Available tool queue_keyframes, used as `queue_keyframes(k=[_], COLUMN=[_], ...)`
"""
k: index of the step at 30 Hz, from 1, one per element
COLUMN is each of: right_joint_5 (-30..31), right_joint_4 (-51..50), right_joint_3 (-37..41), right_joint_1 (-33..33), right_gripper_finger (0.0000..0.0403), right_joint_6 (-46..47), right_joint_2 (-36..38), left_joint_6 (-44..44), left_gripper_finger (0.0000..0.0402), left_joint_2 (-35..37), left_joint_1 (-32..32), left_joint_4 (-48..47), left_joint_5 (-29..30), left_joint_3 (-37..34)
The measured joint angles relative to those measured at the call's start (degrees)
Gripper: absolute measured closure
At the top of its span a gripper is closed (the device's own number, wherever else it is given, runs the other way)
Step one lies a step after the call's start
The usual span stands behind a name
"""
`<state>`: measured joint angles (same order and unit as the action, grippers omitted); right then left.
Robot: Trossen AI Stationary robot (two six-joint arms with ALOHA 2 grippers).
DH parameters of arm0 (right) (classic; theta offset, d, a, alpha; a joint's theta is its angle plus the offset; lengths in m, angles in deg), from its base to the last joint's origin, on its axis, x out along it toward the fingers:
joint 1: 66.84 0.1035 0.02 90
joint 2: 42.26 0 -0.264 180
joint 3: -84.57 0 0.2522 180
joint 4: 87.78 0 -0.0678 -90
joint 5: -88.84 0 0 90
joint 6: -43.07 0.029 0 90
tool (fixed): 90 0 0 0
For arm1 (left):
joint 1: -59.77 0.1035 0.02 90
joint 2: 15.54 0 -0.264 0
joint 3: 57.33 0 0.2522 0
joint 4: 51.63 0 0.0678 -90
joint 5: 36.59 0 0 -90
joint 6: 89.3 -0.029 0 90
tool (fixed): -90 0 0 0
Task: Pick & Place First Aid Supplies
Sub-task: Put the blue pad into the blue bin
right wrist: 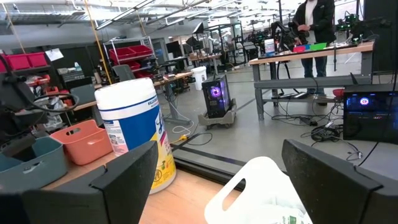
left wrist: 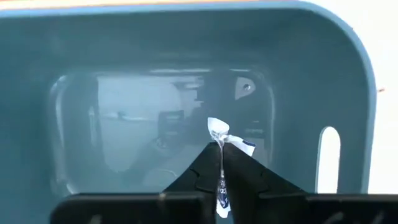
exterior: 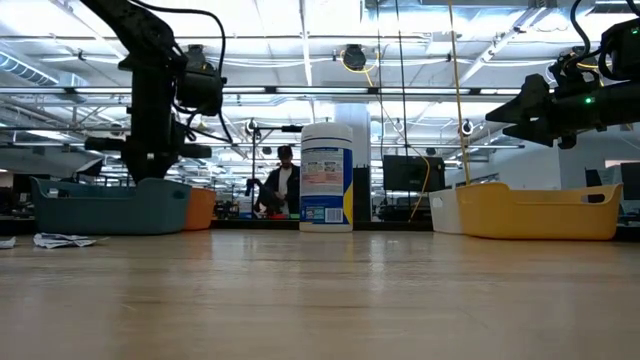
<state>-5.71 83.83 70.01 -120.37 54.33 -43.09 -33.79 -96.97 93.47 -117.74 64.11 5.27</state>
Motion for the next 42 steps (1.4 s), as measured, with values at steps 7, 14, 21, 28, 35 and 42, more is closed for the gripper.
queue_keyframes(k=[7,14,21,28,35,42], right_joint_5=[-0.01,0.0,0.01,-0.01,-0.01,-0.01], right_joint_4=[-0.01,0.01,0.01,-0.01,-0.01,-0.01], right_joint_3=[0.0,-0.02,-0.02,-0.01,-0.02,-0.02], right_joint_1=[0.0,-0.01,-0.01,-0.01,-0.01,0.0], right_gripper_finger=[0.0066,0.0066,0.0066,0.0066,0.0066,0.0066], right_joint_6=[0.0,0.01,0.01,0.0,0.01,0.0], right_joint_2=[0.01,0.0,-0.01,-0.01,-0.01,0.01], left_joint_6=[0.41,-1.44,-13.44,-29.46,-28.49,-24.85], left_gripper_finger=[0.0279,0.0193,0.0188,0.0204,0.0215,0.0215], left_joint_2=[0.03,0.17,0.24,0.26,0.26,0.26], left_joint_1=[0.01,0.01,-2.17,-8.92,-19.0,-27.67], left_joint_4=[-0.05,-7.38,-15.99,-17.69,-18.08,-18.01], left_joint_5=[-1.19,-2.14,-4.68,-13.44,-13.91,-13.66], left_joint_3=[0.0,4.35,8.51,8.76,8.76,8.79])
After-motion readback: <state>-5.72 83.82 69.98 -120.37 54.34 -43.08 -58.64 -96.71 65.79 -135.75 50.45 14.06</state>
